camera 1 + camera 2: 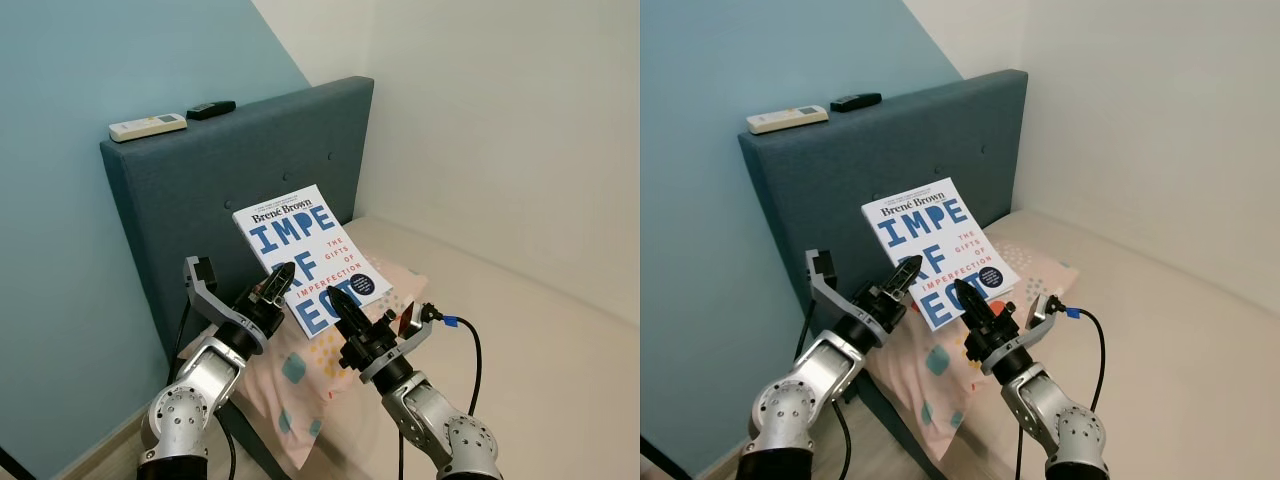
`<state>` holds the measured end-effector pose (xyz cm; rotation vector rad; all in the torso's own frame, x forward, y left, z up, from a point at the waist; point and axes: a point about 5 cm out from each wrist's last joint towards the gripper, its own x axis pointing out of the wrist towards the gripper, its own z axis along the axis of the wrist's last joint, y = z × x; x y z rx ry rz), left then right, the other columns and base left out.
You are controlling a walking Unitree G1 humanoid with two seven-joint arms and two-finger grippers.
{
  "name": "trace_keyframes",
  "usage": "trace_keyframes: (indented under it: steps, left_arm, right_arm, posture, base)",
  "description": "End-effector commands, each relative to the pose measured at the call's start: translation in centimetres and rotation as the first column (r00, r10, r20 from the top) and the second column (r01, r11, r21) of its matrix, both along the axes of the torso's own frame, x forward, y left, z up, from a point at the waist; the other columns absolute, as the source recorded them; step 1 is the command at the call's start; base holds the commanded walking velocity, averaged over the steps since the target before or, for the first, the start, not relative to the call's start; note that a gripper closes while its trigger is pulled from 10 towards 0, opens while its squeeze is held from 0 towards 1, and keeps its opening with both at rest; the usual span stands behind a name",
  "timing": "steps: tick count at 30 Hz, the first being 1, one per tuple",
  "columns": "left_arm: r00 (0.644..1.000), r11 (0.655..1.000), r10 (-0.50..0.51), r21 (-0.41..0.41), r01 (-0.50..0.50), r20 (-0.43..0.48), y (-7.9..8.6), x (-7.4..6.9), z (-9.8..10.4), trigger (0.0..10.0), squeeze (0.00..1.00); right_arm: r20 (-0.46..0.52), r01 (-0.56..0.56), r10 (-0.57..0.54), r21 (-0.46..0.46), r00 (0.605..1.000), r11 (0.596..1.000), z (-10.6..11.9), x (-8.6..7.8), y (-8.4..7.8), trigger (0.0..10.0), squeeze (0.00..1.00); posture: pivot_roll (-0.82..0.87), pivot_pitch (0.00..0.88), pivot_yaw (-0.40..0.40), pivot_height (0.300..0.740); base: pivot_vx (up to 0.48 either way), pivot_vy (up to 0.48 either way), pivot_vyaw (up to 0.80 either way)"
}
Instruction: Clean up the room
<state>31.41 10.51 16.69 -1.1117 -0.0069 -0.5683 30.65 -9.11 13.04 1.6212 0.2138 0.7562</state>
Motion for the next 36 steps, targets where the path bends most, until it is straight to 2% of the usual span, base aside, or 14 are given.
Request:
trace_keyframes:
  steps: [1,2,3,10,11,12,13,21,22,23,24,33,35,36]
  left_arm:
    - [0.992,0.997,-0.067,0.023,0.07,-0.11,-1.6,-2.6,-3.8,10.0,0.0]
    - [0.992,0.997,-0.068,0.024,0.071,-0.11,-1.7,-2.6,-3.8,10.0,0.0]
    - [0.992,0.997,-0.067,0.026,0.071,-0.11,-1.7,-2.5,-3.8,10.0,0.0]
    - [0.992,0.997,-0.064,0.042,0.069,-0.111,-1.6,-2.5,-3.9,10.0,0.0]
    - [0.992,0.997,-0.063,0.046,0.069,-0.112,-1.6,-2.5,-3.9,10.0,0.29]
    - [0.992,0.997,-0.063,0.046,0.069,-0.112,-1.6,-2.5,-3.9,10.0,0.29]
    - [0.992,0.996,-0.061,0.051,0.067,-0.113,-1.6,-2.5,-4.0,10.0,1.0]
    - [0.992,0.996,-0.047,0.071,0.056,-0.119,-1.3,-2.4,-4.3,10.0,1.0]
    - [0.992,0.996,-0.043,0.075,0.053,-0.122,-1.2,-2.4,-4.3,10.0,0.11]
    - [0.992,0.996,-0.04,0.078,0.05,-0.124,-1.1,-2.4,-4.4,10.0,0.11]
    - [0.992,0.996,-0.037,0.08,0.047,-0.125,-0.9,-2.4,-4.4,10.0,0.0]
    - [0.99,0.986,0.06,0.16,-0.04,-0.125,2.8,-3.4,-5.5,10.0,0.0]
    - [0.99,0.986,0.06,0.16,-0.04,-0.125,2.8,-3.4,-5.5,10.0,0.0]
    - [0.989,0.985,0.082,0.163,-0.062,-0.122,3.7,-3.8,-5.5,10.0,0.0]
  right_arm:
    - [0.024,-0.019,0.018,0.06,1.0,0.998,1.1,0.3,1.5,10.0,0.0]
    - [0.022,-0.016,0.015,0.057,1.0,0.998,1.0,0.3,1.5,4.3,0.0]
    - [0.019,-0.014,0.013,0.059,1.0,0.998,1.0,0.3,1.5,0.0,0.0]
    - [0.018,-0.01,0.008,0.072,1.0,0.997,0.9,0.3,1.4,0.0,0.0]
    - [0.019,-0.01,0.008,0.074,1.0,0.997,1.0,0.3,1.4,0.0,0.0]
    - [0.019,-0.01,0.008,0.074,1.0,0.997,1.0,0.3,1.4,0.0,0.0]
    - [0.02,-0.009,0.007,0.075,1.0,0.997,1.0,0.3,1.4,0.0,0.0]
    - [0.025,-0.002,0.0,0.085,1.0,0.996,1.1,0.4,1.2,0.0,0.0]
    - [0.025,0.002,-0.004,0.082,1.0,0.997,1.1,0.5,1.2,0.0,0.0]
    - [0.025,0.004,-0.006,0.08,1.0,0.997,1.0,0.5,1.1,0.0,0.0]
    - [0.023,0.011,-0.013,0.08,1.0,0.997,1.0,0.5,1.0,0.0,0.0]
    - [0.007,0.121,-0.121,-0.022,0.993,0.992,0.1,1.1,-2.3,0.0,0.0]
    - [0.007,0.121,-0.121,-0.022,0.993,0.992,0.1,1.1,-2.3,0.0,0.0]
    - [-0.003,0.149,-0.149,-0.052,0.989,0.988,-0.2,1.2,-3.2,0.0,0.0]
  posture:
    - [0.05,0.085,-0.05,0.728]
    - [0.05,0.085,-0.05,0.728]
    - [0.05,0.085,-0.05,0.728]
    - [0.05,0.084,-0.047,0.728]
    - [0.05,0.084,-0.047,0.728]
    - [0.05,0.084,-0.047,0.728]
    - [0.05,0.083,-0.048,0.728]
    - [0.05,0.083,-0.049,0.728]
    - [0.05,0.082,-0.05,0.728]
    - [0.05,0.082,-0.05,0.728]
    - [0.05,0.083,-0.048,0.728]
    - [0.05,0.08,-0.045,0.728]
    - [0.05,0.08,-0.045,0.728]
    - [0.05,0.079,-0.05,0.728]
  base:
    - [0.0,0.0,0.0]
    - [0.0,0.0,0.0]
    - [0.0,0.0,0.0]
    - [0.0,0.0,0.0]
    - [0.0,0.0,0.0]
    - [0.0,0.0,0.0]
    - [0.0,0.0,0.0]
    - [0.0,0.0,0.0]
    - [0.0,0.0,0.0]
    - [0.0,0.0,0.0]
    - [0.0,0.0,0.0]
    - [0.0,0.0,0.0]
    - [0.0,0.0,0.0]
    - [0.0,0.0,0.0]
